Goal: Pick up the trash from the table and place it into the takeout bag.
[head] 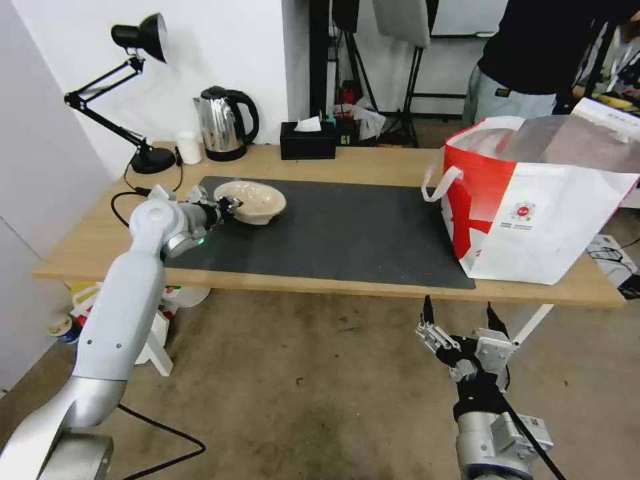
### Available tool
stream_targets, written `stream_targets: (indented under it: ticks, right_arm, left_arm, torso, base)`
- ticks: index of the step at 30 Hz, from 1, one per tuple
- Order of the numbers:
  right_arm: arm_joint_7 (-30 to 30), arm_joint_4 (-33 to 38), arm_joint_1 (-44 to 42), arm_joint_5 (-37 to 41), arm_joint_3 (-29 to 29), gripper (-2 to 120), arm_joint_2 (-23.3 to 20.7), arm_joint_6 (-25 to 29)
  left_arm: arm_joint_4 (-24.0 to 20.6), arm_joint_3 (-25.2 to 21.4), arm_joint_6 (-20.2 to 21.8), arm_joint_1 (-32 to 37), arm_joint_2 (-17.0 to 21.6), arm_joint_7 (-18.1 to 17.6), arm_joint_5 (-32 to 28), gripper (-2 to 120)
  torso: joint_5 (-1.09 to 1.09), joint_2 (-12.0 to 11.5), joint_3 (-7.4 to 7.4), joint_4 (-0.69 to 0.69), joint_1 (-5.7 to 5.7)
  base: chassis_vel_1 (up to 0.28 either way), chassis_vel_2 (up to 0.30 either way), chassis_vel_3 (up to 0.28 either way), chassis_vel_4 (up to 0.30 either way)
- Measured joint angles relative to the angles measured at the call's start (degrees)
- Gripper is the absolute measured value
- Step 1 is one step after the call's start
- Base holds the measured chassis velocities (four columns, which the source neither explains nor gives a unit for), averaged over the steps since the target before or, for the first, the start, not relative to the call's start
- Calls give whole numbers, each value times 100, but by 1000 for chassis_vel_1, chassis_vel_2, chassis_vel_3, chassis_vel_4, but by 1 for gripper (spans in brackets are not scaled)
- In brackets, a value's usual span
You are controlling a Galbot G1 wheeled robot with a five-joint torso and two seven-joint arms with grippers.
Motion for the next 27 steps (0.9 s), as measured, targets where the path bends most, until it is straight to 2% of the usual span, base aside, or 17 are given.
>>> stream_targets:
  ticks: [2,4,6,23,27]
  right_arm:
    - [0,0,0,0,0,100,0,0]
    - [0,0,0,0,0,100,0,0]
    - [0,0,0,0,0,100,0,0]
    - [0,0,0,0,0,100,0,0]
    - [0,0,0,0,0,100,0,0]
  left_arm:
    - [-9,-12,-9,23,10,12,15,12]
    - [-23,-24,-15,40,18,19,19,8]
    - [-59,-54,-25,78,40,33,24,0]
    - [-492,-212,-124,226,361,235,-27,0]
    - [-627,-209,-269,228,479,520,-15,0]
  torso:
    - [0,0,0,0,0]
    - [-1,0,0,0,0]
    - [0,0,0,0,0]
    - [0,0,0,0,0]
    - [-1,0,0,0,0]
  base:
    - [0,0,0,0]
    - [0,0,0,0]
    - [0,0,0,0]
    - [0,0,0,0]
    - [0,0,0,0]
